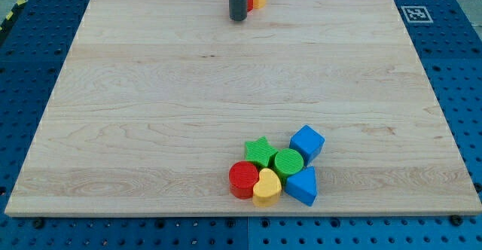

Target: Move the arm to the right of the yellow hexagon

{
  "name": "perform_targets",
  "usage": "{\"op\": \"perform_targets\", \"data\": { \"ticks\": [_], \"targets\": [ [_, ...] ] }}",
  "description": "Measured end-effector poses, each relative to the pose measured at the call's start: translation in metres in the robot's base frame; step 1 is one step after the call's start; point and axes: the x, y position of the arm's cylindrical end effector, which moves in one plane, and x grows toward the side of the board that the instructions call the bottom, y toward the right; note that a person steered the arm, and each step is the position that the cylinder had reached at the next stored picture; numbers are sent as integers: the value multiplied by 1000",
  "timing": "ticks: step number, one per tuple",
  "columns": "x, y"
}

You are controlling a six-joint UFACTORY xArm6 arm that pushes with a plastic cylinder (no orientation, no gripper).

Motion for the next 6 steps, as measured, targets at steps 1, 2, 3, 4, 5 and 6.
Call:
{"op": "perform_targets", "data": {
  "ticks": [1, 2, 3, 4, 5, 6],
  "targets": [
    [3, 0],
    [23, 0],
    [42, 36],
    [42, 116],
    [1, 166],
    [-53, 155]
  ]
}}
